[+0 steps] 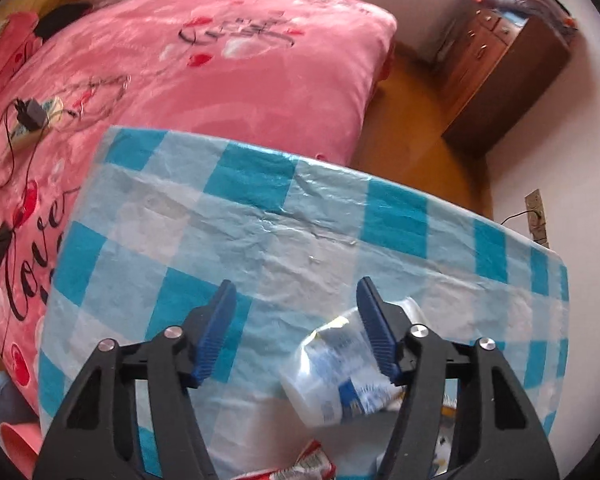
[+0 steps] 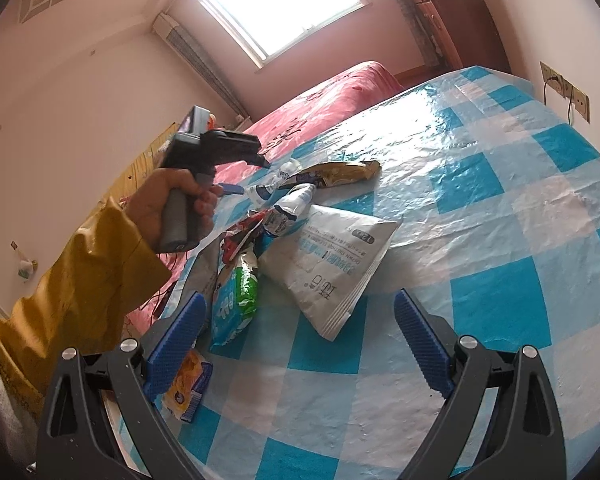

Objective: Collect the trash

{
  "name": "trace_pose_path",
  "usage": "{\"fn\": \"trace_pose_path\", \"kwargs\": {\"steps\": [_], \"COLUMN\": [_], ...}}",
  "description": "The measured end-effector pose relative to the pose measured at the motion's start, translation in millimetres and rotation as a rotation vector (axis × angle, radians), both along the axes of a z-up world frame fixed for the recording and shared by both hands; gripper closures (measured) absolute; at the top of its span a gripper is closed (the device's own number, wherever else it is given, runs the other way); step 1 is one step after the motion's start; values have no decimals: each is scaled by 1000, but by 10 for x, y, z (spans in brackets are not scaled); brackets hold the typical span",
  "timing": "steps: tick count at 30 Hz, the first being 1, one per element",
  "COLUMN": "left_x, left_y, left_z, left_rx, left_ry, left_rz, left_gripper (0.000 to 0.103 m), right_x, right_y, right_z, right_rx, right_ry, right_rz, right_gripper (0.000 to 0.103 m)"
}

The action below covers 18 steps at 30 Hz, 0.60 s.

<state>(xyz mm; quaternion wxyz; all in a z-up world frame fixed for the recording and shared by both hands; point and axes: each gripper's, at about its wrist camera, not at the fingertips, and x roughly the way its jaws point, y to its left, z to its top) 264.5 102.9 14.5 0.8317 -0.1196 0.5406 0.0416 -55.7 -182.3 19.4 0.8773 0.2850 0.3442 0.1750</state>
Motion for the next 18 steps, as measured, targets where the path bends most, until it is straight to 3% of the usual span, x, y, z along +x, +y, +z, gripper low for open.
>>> {"fn": "trace_pose_path", "kwargs": {"steps": [3, 7, 18], "left_x": [66, 60, -506], "left_y": [17, -116, -741], "left_z": [-79, -102, -76], "left_rx": [-22, 38, 62], "left_ry": [20, 25, 24], "left_rz": [15, -25, -313], "left_gripper": [44, 44, 45], "right_x": [-9, -23, -79], "right_y": [-10, -45, -104], "right_z": [-4, -8, 77], "right_rx": [-5, -2, -42], "right_ry": [1, -1, -27], "right_rz": [-2, -10, -43], "right_gripper": [9, 9, 9]}}
